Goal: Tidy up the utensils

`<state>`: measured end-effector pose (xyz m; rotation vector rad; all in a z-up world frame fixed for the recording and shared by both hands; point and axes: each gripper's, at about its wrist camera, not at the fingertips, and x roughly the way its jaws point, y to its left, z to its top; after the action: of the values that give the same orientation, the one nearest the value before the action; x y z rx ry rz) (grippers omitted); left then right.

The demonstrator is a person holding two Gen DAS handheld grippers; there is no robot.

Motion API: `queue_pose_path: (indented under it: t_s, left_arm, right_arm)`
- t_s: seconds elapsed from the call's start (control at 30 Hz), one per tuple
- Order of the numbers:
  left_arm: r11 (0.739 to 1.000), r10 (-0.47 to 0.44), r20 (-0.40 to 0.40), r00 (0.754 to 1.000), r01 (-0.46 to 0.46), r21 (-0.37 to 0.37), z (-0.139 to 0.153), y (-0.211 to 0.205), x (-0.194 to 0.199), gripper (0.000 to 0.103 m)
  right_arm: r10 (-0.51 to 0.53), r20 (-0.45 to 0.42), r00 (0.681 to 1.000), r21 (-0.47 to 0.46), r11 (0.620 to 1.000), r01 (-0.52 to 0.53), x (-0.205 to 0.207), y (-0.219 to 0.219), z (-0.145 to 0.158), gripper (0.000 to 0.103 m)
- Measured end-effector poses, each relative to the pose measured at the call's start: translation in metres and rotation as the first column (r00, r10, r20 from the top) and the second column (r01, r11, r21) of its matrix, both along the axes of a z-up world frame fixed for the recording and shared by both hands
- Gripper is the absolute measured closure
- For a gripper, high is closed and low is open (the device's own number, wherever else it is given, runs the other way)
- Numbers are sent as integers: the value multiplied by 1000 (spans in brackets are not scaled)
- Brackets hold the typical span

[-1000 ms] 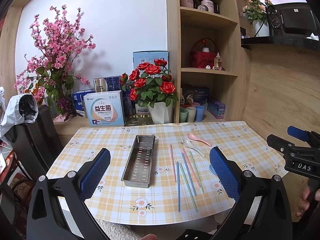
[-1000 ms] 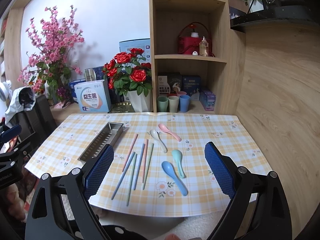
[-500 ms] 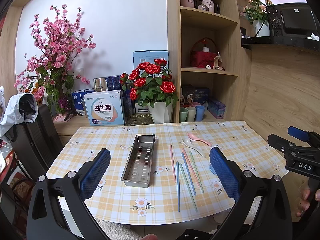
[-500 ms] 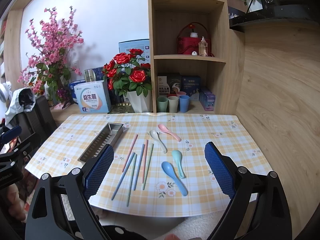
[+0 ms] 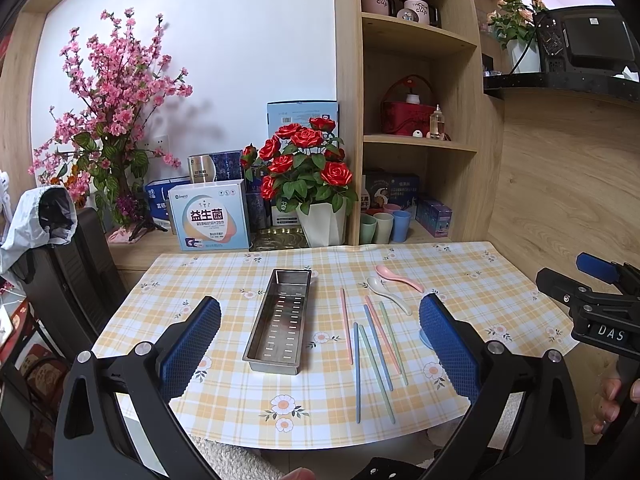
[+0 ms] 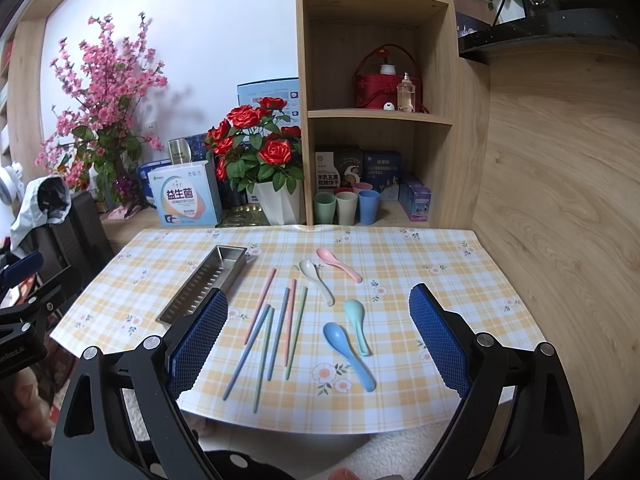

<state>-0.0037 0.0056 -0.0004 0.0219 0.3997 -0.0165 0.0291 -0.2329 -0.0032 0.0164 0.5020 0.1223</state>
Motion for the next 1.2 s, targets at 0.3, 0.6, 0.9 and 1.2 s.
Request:
queue_pose_path:
  t_s: [0.3,0.6,0.9,1.2]
  left_arm:
    - [1000,1,-6,1000,-1,-1,-1,1,1,6]
    - [1000,6,-13,1000,-6,-6,0,3,2,6]
    - [999,43,-81,996,-45,-20,-4,13,21,6]
    - [996,-34,-206,978,18,-82,-46,39,93,6]
  right_arm:
    - [0,0,1000,0,1000,0,0,0,0,14]
    - [0,-2,1000,1,1000,0,0,-1,0,14]
    - [53,-59,997,66,997,-49,22,-7,-8,14]
    - [67,-78,995,66,996,-62,95,-14,-37,14]
